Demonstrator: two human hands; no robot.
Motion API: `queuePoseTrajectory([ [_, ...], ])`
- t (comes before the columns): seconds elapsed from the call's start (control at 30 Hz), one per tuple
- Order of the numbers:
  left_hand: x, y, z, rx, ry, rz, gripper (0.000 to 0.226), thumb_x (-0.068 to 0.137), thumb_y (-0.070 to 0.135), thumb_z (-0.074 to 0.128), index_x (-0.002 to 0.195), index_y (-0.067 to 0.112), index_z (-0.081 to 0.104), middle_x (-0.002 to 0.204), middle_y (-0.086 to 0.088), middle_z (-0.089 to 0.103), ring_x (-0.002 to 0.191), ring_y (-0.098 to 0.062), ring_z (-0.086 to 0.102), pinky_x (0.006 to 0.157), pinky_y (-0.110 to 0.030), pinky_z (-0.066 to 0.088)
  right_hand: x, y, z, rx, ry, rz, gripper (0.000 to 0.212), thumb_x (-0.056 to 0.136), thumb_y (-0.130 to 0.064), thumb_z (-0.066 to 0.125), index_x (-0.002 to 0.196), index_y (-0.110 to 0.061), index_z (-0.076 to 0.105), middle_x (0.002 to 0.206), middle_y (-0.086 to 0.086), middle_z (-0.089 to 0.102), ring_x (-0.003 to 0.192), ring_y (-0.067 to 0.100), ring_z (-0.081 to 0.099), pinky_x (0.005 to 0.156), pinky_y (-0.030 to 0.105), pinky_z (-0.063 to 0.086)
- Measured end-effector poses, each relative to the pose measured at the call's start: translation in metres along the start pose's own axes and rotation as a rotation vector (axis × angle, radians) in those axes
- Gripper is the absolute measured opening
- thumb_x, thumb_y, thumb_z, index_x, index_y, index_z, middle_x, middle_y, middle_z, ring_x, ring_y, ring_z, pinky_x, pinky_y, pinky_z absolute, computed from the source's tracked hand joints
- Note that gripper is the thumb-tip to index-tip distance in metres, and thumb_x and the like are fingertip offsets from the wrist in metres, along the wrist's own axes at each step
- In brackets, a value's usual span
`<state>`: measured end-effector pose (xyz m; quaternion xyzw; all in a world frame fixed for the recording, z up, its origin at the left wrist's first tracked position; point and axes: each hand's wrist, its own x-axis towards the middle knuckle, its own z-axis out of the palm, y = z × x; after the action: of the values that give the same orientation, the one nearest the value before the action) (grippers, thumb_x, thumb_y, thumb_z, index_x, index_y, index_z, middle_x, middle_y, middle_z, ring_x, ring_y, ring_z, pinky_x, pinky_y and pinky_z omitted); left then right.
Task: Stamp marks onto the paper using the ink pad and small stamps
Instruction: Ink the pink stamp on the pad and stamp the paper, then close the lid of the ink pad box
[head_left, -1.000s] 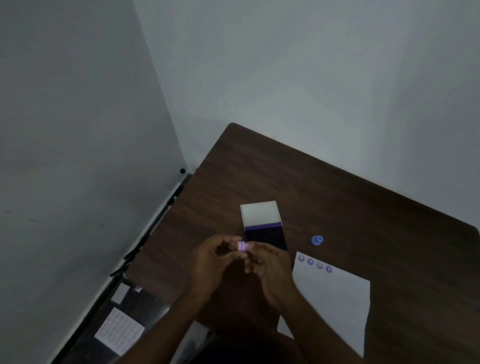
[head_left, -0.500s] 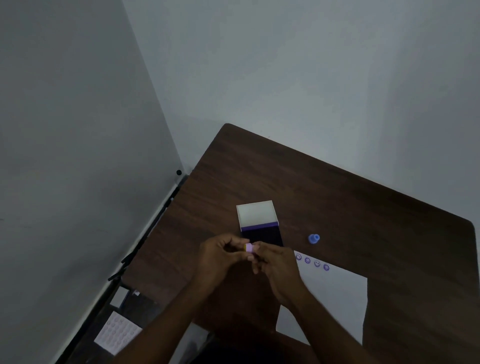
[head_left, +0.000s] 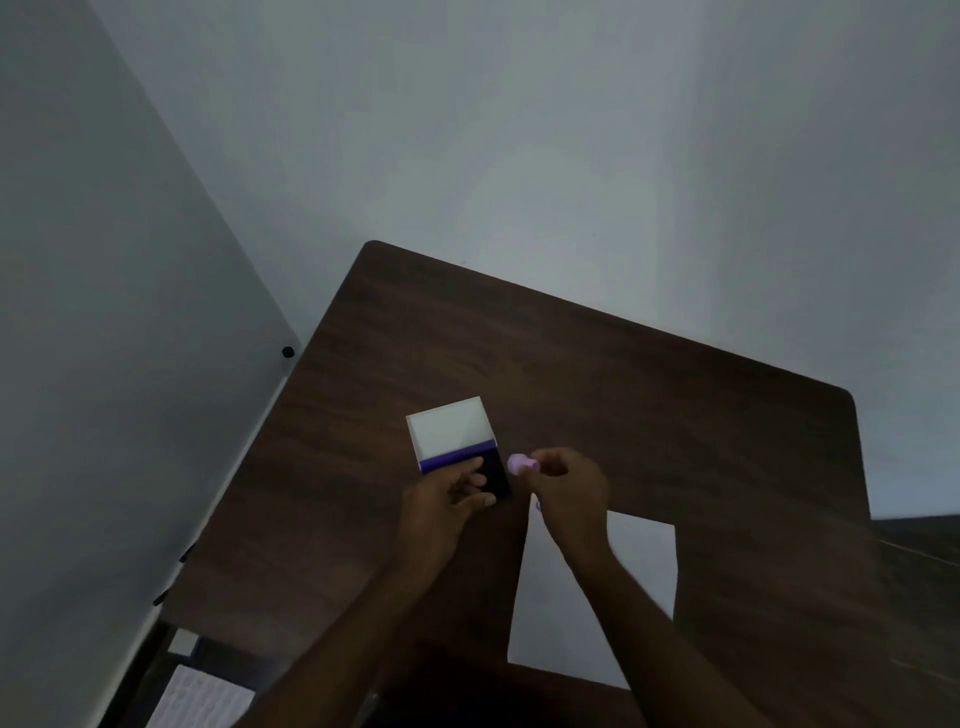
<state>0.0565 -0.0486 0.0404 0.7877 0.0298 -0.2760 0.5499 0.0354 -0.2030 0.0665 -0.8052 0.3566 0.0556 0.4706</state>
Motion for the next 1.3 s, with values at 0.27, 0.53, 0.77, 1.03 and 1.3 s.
queuePoseTrajectory([
  [0.27,0.031,0.008,0.027,0.149,0.045,0.059,0.04,0.082,0.016,0.07,0.122,0.017,0.062,0.102,0.005,0.067,0.087,-0.001,0.06,0.072,-0.005,0.044,0.041,0.017,-0.017,-0.689,-0.059,-0.411,0.02,0.093,-0.019,0.051,0.095,-0.011,0.069,0.094,0.008,0.07,0.092,0.021,0.062,0.094,0.036,0.042],
  [0.53,0.043,-0.003,0.031,0.239,0.03,0.037,0.039,0.084,0.024,0.069,0.122,0.02,0.062,0.103,0.007,0.067,0.087,0.003,0.059,0.074,-0.006,0.044,0.065,0.027,-0.001,-0.832,-0.053,-0.284,0.022,0.091,-0.038,0.051,0.093,-0.021,0.064,0.102,0.001,0.064,0.109,0.02,0.052,0.095,0.038,0.042],
  [0.77,0.045,-0.005,0.027,0.232,0.108,0.051,0.032,0.086,0.024,0.067,0.118,0.019,0.065,0.107,0.003,0.069,0.092,-0.004,0.061,0.086,-0.017,0.047,0.071,0.034,0.007,-0.886,-0.009,-0.314,0.028,0.093,-0.039,0.046,0.1,-0.018,0.064,0.109,0.003,0.062,0.111,0.02,0.048,0.095,0.038,0.04],
  [1.03,0.043,-0.015,-0.001,0.149,0.204,-0.023,0.024,0.09,0.028,0.061,0.113,0.025,0.066,0.109,0.007,0.069,0.098,-0.005,0.062,0.09,-0.034,0.054,0.067,0.035,0.003,-0.7,0.035,-0.323,0.032,0.087,-0.041,0.055,0.11,-0.02,0.058,0.115,0.002,0.055,0.108,0.018,0.048,0.09,0.033,0.041],
  [1.3,0.053,-0.024,-0.037,0.047,0.412,-0.137,0.029,0.094,0.013,0.049,0.116,0.025,0.063,0.123,0.005,0.061,0.112,-0.01,0.056,0.092,-0.029,0.049,0.084,-0.002,0.006,-0.416,-0.181,-0.255,0.034,0.09,-0.008,0.056,0.124,-0.009,0.058,0.128,0.011,0.058,0.123,0.024,0.051,0.108,0.039,0.038],
])
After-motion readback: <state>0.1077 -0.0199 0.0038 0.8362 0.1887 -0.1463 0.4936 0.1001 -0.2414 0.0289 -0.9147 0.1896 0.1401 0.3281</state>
